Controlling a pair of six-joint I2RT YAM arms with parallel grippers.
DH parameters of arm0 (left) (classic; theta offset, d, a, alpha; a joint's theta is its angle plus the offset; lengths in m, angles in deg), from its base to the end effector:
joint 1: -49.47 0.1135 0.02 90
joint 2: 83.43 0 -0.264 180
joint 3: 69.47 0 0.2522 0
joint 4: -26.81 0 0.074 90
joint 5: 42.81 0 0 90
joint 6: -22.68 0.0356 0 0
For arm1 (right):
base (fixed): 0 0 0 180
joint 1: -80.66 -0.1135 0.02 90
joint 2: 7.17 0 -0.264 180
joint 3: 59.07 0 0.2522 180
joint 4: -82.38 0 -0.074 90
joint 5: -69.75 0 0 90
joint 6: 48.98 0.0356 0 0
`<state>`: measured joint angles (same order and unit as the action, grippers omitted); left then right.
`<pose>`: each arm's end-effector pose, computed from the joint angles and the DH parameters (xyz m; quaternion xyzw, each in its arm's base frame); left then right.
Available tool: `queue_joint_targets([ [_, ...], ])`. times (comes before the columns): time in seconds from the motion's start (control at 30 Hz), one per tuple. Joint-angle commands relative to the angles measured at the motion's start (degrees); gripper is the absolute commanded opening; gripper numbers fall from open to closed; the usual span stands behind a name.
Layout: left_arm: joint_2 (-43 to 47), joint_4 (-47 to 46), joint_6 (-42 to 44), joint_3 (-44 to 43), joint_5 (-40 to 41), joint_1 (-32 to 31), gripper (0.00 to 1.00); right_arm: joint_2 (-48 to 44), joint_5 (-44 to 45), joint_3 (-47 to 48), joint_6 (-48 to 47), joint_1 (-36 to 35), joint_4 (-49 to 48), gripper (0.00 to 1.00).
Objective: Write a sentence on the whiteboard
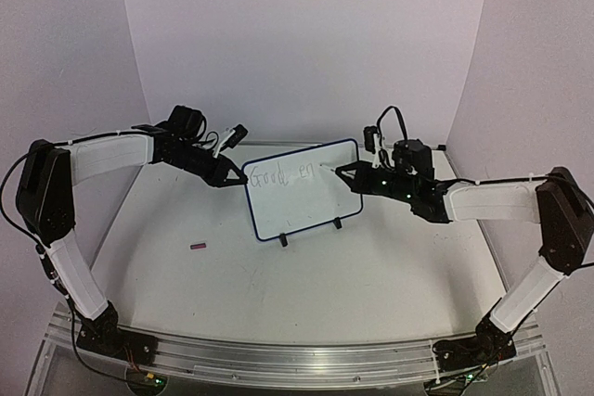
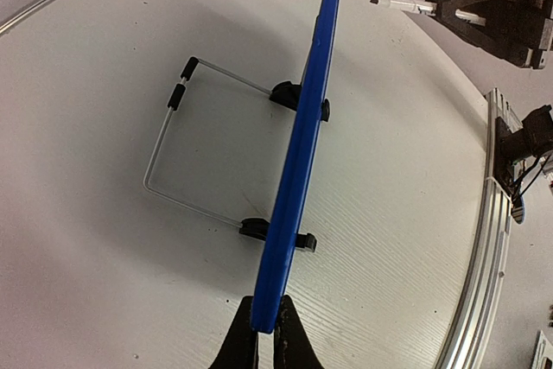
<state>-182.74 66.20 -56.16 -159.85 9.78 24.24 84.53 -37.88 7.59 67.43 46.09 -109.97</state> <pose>0.3344 -0.1815 0.2585 0.3848 0.8053 -0.3387 0.2977 0.2917 0.2141 0.2469 -0.1504 0.7629 0.4163 0.4712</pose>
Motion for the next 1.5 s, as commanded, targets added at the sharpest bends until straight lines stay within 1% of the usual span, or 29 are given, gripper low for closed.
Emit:
queue_joint_targets([
  [0.0,-2.1,4.3,3.1,0.1,4.7,-1.0,0.00,1.5,-0.9,1.6,-0.4,0.6,-1.7,0.00],
  [0.77,-2.5,4.4,3.2,0.0,5.1,-1.2,0.00,6.3,-3.2,5.9,-0.1,1.0,-2.6,0.00],
  [1.17,-2.5,4.7,3.4,0.0,5.4,-1.2,0.00,5.7,1.0,4.4,0.5,1.1,-2.6,0.00],
  [1.47,-2.5,4.6,3.4,0.0,5.5,-1.2,0.00,4.5,2.2,3.6,0.5,1.4,-2.6,0.00],
])
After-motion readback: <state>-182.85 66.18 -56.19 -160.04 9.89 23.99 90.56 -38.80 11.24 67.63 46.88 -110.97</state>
